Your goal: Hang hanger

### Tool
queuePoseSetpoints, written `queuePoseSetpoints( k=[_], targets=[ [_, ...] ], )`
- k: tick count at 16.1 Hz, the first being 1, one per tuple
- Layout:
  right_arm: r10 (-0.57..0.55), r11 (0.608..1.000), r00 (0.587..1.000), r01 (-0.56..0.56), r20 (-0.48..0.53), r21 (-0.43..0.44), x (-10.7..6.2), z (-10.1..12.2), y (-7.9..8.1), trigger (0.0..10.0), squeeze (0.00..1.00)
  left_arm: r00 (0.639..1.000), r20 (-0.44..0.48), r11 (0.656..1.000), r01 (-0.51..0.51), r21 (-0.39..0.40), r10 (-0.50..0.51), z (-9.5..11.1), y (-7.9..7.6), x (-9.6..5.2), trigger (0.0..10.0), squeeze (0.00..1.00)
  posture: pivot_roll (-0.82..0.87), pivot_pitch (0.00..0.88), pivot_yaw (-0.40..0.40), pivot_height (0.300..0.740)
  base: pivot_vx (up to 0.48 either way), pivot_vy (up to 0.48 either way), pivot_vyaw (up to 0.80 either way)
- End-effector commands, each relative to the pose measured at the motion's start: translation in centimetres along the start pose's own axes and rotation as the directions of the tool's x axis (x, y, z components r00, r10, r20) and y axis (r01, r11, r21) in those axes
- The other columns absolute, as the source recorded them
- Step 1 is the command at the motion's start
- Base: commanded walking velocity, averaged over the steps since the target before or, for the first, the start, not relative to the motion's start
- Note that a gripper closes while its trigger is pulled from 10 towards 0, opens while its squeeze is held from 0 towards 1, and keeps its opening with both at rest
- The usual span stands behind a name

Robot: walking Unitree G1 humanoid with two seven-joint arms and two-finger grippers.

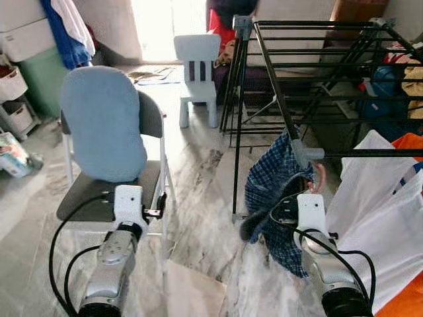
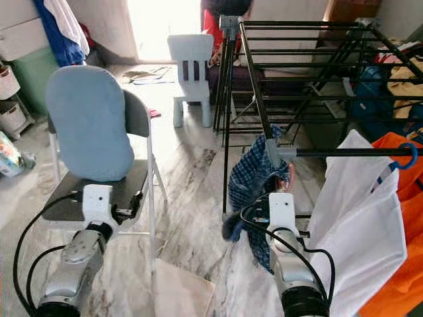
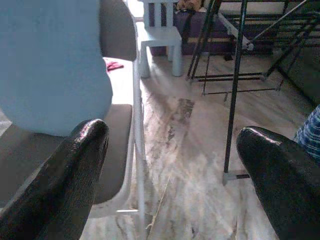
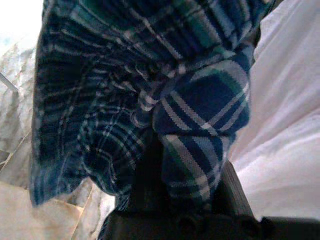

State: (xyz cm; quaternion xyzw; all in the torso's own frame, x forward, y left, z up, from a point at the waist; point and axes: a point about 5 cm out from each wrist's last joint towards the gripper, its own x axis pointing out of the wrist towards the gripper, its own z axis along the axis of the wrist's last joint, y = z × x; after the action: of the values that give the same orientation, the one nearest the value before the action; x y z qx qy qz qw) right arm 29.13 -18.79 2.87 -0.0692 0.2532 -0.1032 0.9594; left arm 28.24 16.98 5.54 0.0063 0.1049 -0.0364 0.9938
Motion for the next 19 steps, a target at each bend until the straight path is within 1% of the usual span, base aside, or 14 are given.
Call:
queuePoseSetpoints(
  k=[1,8,10,13,14,15,18,19],
  targets=[
    [-0.034,0.999,0.996,0.032,0.08,0.022,0.1,1.7,-0.7,10.0,0.0,1.0,0.027,1.0,-0.002,0.015,0.002,0.6,0.3,0.0,10.0,0.0,-0.06,0.0,-0.003,0.74,0.0,0.0,0.0],
    [-0.043,0.999,0.995,0.041,0.094,0.026,0.7,2.8,-1.2,10.0,0.0,0.999,0.033,1.0,0.004,0.011,-0.005,0.7,0.2,0.1,10.0,0.0,-0.06,0.0,0.0,0.74,0.0,0.0,0.0],
    [-0.003,1.0,0.996,0.0,0.093,0.028,1.6,4.2,-1.1,10.0,0.0,1.0,0.026,1.0,0.009,0.018,-0.009,0.7,0.1,0.2,10.0,0.0,-0.06,0.0,0.003,0.74,0.0,0.0,0.0],
    [0.034,0.999,0.996,-0.033,0.085,-0.004,2.2,5.3,-0.9,10.0,0.0,1.0,0.019,1.0,0.015,0.021,-0.015,0.6,0.0,0.2,10.0,0.0,-0.06,0.0,-0.001,0.74,0.0,0.0,0.0],
    [0.037,0.999,0.997,-0.038,0.06,0.016,2.6,5.5,-1.1,10.0,0.0,1.0,0.019,1.0,0.016,0.02,-0.017,0.6,-0.1,0.1,10.0,0.0,-0.06,0.0,-0.003,0.74,0.0,0.0,0.0],
    [0.032,0.999,0.998,-0.033,0.054,0.018,2.6,5.5,-1.3,10.0,0.0,1.0,0.018,1.0,0.017,0.019,-0.017,0.6,-0.1,0.1,10.0,0.0,-0.06,0.0,-0.003,0.74,0.0,0.0,0.0],
    [-0.024,0.998,0.999,0.022,0.033,0.061,3.1,5.4,-2.8,10.0,0.0,1.0,0.015,1.0,0.022,0.014,-0.022,0.5,-0.2,0.0,10.0,0.0,-0.06,0.0,-0.002,0.74,0.0,0.0,0.0],
    [-0.03,0.998,0.999,0.028,0.024,0.063,3.1,5.3,-3.2,10.0,0.0,1.0,0.012,1.0,0.027,0.015,-0.027,0.5,-0.3,0.0,10.0,0.0,-0.06,0.0,0.002,0.74,0.0,0.0,0.0]
  ],
)
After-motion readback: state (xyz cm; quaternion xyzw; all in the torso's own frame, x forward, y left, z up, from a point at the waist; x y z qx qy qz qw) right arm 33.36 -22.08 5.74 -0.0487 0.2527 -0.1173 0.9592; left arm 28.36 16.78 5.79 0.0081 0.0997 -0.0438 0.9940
